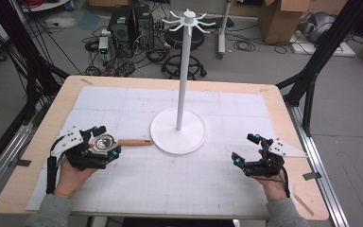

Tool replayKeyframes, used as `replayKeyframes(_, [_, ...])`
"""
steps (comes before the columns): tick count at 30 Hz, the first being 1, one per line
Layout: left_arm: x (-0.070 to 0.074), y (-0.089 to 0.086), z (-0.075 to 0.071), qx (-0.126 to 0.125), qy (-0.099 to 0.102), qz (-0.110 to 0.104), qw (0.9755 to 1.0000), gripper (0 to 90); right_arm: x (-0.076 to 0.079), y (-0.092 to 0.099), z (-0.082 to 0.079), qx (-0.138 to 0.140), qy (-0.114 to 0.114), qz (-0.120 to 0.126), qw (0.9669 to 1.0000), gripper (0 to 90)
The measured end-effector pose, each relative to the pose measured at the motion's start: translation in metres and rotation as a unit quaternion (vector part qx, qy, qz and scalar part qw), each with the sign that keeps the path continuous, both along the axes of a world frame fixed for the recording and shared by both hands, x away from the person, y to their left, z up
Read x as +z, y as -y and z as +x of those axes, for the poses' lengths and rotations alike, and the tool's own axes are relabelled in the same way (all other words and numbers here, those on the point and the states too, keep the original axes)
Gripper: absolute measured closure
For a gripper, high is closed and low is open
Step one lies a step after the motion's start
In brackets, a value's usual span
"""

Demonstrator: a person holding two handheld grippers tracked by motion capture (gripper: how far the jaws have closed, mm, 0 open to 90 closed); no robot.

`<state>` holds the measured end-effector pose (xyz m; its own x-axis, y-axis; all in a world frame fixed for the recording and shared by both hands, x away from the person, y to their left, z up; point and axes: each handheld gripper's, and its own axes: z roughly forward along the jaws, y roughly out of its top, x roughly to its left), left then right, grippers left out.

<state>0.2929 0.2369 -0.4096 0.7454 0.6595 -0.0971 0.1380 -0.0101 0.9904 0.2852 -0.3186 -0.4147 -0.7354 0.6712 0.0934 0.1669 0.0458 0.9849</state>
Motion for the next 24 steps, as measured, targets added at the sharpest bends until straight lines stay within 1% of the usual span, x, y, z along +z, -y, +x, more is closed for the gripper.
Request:
replayKeyframes(3, [-0.0001,0.0003,0.0002,0.001,-0.001,0.001,1.0000,1.8,-0.0001,-0.0001,0.0003,0.000,0.000,0.002,1.0000,0.6])
replayKeyframes(4, [-0.0002,-0.0001,0.0006,0.004,-0.006,0.009,0.9999,1.7,-0.0002,0.0000,0.0005,0.001,0.000,0.000,1.0000,0.6])
replayKeyframes(5, [-0.0002,-0.0001,0.0006,0.004,-0.006,0.009,0.9999,1.7,-0.0002,0.0000,0.0005,0.001,0.000,0.000,1.0000,0.6])
replayKeyframes(6, [-0.0021,-0.0002,0.0027,0.004,-0.021,0.009,0.9997,1.8,-0.0003,-0.0007,0.0002,0.001,-0.004,0.001,1.0000,0.6])
replayKeyframes(7, [-0.0021,-0.0002,0.0027,0.004,-0.021,0.009,0.9997,1.7,-0.0003,-0.0007,0.0002,0.001,-0.004,0.001,1.0000,0.6])
replayKeyframes(8, [-0.0028,0.0006,0.0029,0.004,-0.021,0.018,0.9996,1.7,-0.0006,-0.0010,0.0007,0.003,-0.003,0.001,1.0000,0.6])
replayKeyframes(10, [-0.0025,0.0021,0.0017,0.001,-0.011,0.022,0.9997,1.7,-0.0008,-0.0011,0.0007,0.005,-0.005,-0.002,1.0000,0.6])
replayKeyframes(11, [-0.0025,0.0021,0.0017,0.001,-0.011,0.022,0.9997,1.7,-0.0008,-0.0011,0.0007,0.005,-0.005,-0.002,1.0000,0.6])
replayKeyframes(13, [-0.0020,0.0024,0.0007,0.000,-0.004,0.025,0.9997,1.8,-0.0008,-0.0020,0.0004,0.006,-0.004,-0.003,1.0000,0.6])
replayKeyframes(16, [-0.0016,0.0011,0.0012,0.004,0.000,0.024,0.9997,2.3,-0.0007,-0.0022,-0.0001,0.005,-0.003,-0.005,1.0000,0.6])
replayKeyframes(17, [-0.0012,0.0000,0.0017,0.006,0.002,0.022,0.9997,5.8,-0.0005,-0.0026,-0.0011,0.007,-0.006,-0.007,0.9999,0.6])
replayKeyframes(18, [-0.0005,-0.0013,0.0018,0.011,0.005,0.020,0.9997,5.8,-0.0005,-0.0026,-0.0011,0.007,-0.006,-0.007,0.9999,0.6])
replayKeyframes(19, [0.0004,-0.0027,0.0015,0.018,0.007,0.022,0.9996,13.1,-0.0006,-0.0026,-0.0015,0.006,-0.007,-0.009,0.9999,0.6])
replayKeyframes(20, [0.0016,-0.0048,0.0007,0.022,0.014,0.026,0.9993,35.9,-0.0008,-0.0023,-0.0019,0.006,-0.005,-0.014,0.9999,0.6])
replayKeyframes(21, [0.0016,-0.0048,0.0007,0.022,0.014,0.026,0.9993,40.8,-0.0008,-0.0025,-0.0027,0.006,-0.007,-0.014,0.9999,0.6])
replayKeyframes(22, [0.0018,-0.0053,0.0015,0.027,0.006,0.030,0.9992,46.6,-0.0010,-0.0027,-0.0033,0.006,-0.007,-0.014,0.9999,0.6])
replayKeyframes(23, [0.0018,-0.0053,0.0015,0.027,0.006,0.030,0.9992,51.7,-0.0010,-0.0027,-0.0033,0.006,-0.007,-0.014,0.9999,0.6])
replayKeyframes(24, [0.0011,-0.0052,0.0022,0.031,0.002,0.035,0.9989,51.7,-0.0013,-0.0028,-0.0037,0.005,-0.007,-0.014,0.9999,0.6])
